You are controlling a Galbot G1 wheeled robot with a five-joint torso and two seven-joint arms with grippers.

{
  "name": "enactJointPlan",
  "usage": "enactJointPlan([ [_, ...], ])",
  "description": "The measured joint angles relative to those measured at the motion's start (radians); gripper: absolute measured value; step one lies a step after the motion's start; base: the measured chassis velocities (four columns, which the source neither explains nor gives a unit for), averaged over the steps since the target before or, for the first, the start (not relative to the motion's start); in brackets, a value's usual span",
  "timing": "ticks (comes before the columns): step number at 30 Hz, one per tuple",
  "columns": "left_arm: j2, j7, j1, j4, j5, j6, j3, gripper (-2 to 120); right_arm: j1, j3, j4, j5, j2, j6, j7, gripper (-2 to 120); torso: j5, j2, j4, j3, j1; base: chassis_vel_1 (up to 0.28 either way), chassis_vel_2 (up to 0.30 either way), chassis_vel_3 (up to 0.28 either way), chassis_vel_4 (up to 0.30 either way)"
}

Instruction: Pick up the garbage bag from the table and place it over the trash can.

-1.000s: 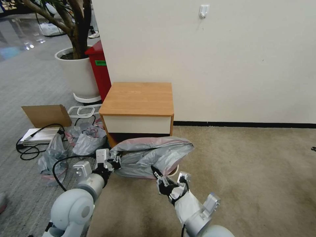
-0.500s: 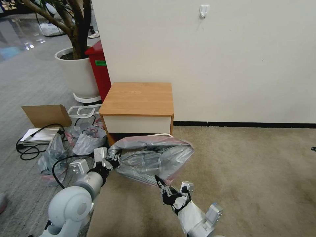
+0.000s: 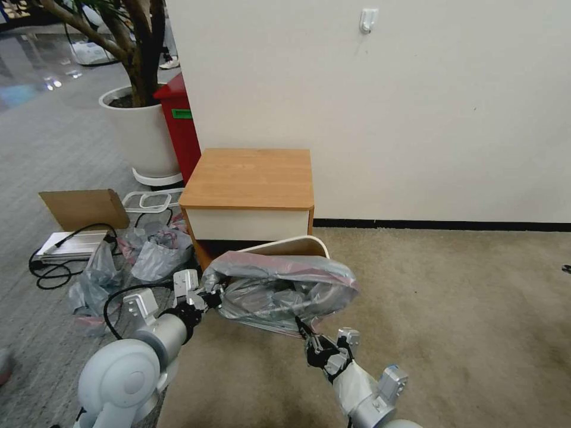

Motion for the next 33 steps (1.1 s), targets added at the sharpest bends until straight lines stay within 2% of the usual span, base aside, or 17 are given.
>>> enactJointPlan([
  [1,0.000,0.000,0.000,0.000,0.000,0.000,0.000,4,0.000,0.000,0.000,0.000,0.000,0.000,0.000,14,0.0000,0.000,0.0000,0.000,0.000,0.000,0.000,0.000,0.000],
  [4,0.002,-0.006,-0.004,0.003,-0.016,0.002,-0.009,4,-0.029,0.046,-0.014,-0.164,-0.003,0.012,-0.002,29,0.0000,0.000,0.0001,0.000,0.000,0.000,0.000,0.000,0.000],
  [5,0.002,-0.006,-0.004,0.003,-0.016,0.002,-0.009,4,-0.029,0.046,-0.014,-0.164,-0.003,0.012,-0.002,29,0.0000,0.000,0.0001,0.000,0.000,0.000,0.000,0.000,0.000],
  [8,0.008,-0.010,-0.014,0.013,-0.022,0.003,-0.014,4,-0.076,0.087,0.006,-0.249,-0.006,0.013,-0.002,43,0.0000,0.000,0.0000,0.000,0.000,0.000,0.000,0.000,0.000],
  [10,0.009,-0.011,-0.017,0.018,-0.022,0.003,-0.015,4,-0.089,0.095,0.021,-0.267,-0.006,0.013,-0.003,47,-0.0001,0.000,0.0000,0.000,0.000,0.000,0.000,0.000,0.000],
  [11,0.010,-0.014,-0.025,0.027,-0.022,0.003,-0.015,4,-0.104,0.103,0.043,-0.295,-0.006,0.013,-0.004,54,-0.0001,0.000,0.0000,0.000,0.000,0.000,0.000,0.000,0.000],
  [13,0.010,-0.016,-0.029,0.034,-0.022,0.003,-0.014,3,-0.113,0.106,0.057,-0.319,-0.005,0.012,-0.004,57,-0.0001,0.000,0.0000,0.000,0.000,0.000,0.000,0.000,0.000],
  [15,0.010,-0.019,-0.041,0.049,-0.016,0.003,-0.010,3,-0.137,0.118,0.096,-0.401,-0.004,-0.007,-0.004,69,-0.0001,0.000,0.0000,0.000,0.000,0.000,0.000,0.000,0.000],
  [16,0.010,-0.019,-0.041,0.049,-0.016,0.003,-0.010,3,-0.137,0.118,0.096,-0.401,-0.004,-0.007,-0.004,69,-0.0001,0.000,0.0000,0.000,0.000,0.000,0.000,0.000,0.000],
  [18,0.011,-0.020,-0.047,0.064,-0.001,0.002,-0.010,3,-0.156,0.137,0.118,-0.453,-0.006,-0.016,0.000,80,-0.0001,0.000,0.0000,0.000,0.000,0.000,0.000,0.000,0.000],
  [19,0.011,-0.020,-0.047,0.064,-0.001,0.002,-0.010,3,-0.156,0.137,0.118,-0.453,-0.006,-0.016,0.000,80,-0.0001,0.000,0.0000,0.000,0.000,0.000,0.000,0.000,0.000],
  [22,0.024,-0.020,-0.052,0.083,0.025,0.001,-0.009,3,-0.165,0.168,0.140,-0.458,-0.004,0.004,0.007,93,-0.0001,0.000,0.0000,0.000,0.000,0.000,0.000,0.000,0.000],
  [25,0.033,-0.019,-0.053,0.091,0.036,0.000,-0.007,3,-0.159,0.180,0.160,-0.440,0.004,0.029,0.005,99,-0.0001,0.000,0.0000,0.000,0.000,0.000,0.000,0.000,0.000],
  [33,0.039,-0.018,-0.054,0.091,0.043,0.000,0.007,3,-0.083,0.187,0.123,-0.380,0.019,0.118,-0.052,100,0.0000,0.000,0.0000,0.000,0.000,0.000,0.000,0.000,0.000],
])
